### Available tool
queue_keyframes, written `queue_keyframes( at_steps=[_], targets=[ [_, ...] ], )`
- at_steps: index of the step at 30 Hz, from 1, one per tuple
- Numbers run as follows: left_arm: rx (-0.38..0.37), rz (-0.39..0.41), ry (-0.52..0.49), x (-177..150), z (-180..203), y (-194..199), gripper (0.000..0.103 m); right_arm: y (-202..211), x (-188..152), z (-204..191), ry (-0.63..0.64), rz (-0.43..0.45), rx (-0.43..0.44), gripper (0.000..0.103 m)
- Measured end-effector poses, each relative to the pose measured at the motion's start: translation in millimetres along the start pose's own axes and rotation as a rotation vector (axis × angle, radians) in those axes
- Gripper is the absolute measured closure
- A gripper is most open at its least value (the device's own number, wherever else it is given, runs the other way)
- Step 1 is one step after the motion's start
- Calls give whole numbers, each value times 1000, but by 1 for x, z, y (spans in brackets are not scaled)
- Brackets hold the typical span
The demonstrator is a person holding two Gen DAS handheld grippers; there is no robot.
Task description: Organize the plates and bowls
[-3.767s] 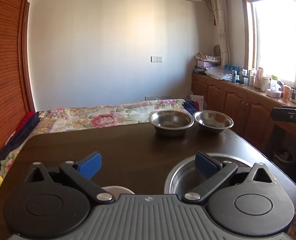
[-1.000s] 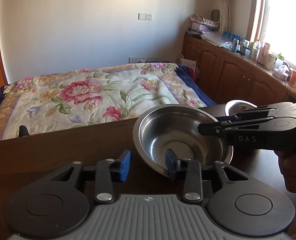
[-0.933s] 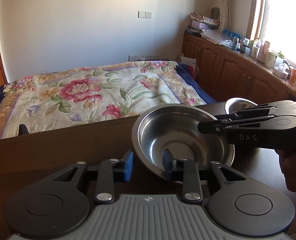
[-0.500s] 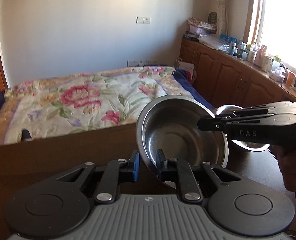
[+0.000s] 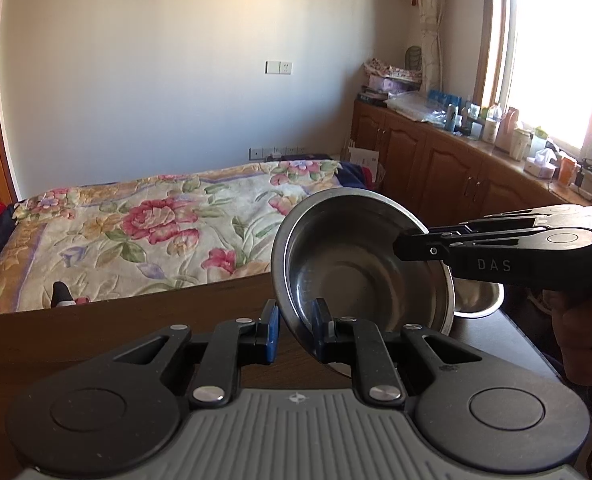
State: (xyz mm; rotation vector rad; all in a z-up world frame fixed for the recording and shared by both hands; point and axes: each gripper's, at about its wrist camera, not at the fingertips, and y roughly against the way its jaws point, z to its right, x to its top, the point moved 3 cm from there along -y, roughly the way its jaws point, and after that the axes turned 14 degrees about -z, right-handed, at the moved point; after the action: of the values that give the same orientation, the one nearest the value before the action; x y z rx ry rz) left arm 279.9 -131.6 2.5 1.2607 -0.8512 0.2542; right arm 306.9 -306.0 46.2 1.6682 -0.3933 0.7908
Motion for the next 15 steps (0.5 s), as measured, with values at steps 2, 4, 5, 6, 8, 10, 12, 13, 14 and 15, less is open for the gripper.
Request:
queue_keyframes(
  at_steps=[2, 4, 5, 6, 8, 10, 12, 13, 14, 15],
  targets=[
    [0, 13, -7, -1, 4, 10, 84, 9, 1, -2, 5, 13, -4, 89],
    [-4, 26, -11, -2, 7, 19, 84, 18, 0, -4, 10, 26, -10, 89],
    [-4, 33, -15, -3, 9, 24, 84, 23, -1, -5, 11, 32, -12, 89],
    [-5, 39, -18, -3, 11, 28, 84, 28, -2, -6, 12, 37, -14, 89],
    [-9, 53, -26, -5, 15, 38, 84, 35, -4, -6, 11, 43, -19, 89],
    [-13, 62, -34, -9, 18, 46, 84, 42, -8, -7, 8, 50, -22, 89],
    [-16, 70, -43, -15, 23, 53, 84, 50, -13, -8, 4, 59, -24, 89],
    [-18, 75, -47, -18, 25, 57, 84, 53, -16, -9, 0, 61, -23, 89],
    [-19, 81, -52, -22, 27, 60, 84, 55, -19, -9, -1, 62, -24, 88],
    [-20, 86, -55, -26, 28, 63, 84, 57, -23, -10, 0, 61, -25, 88]
  ],
)
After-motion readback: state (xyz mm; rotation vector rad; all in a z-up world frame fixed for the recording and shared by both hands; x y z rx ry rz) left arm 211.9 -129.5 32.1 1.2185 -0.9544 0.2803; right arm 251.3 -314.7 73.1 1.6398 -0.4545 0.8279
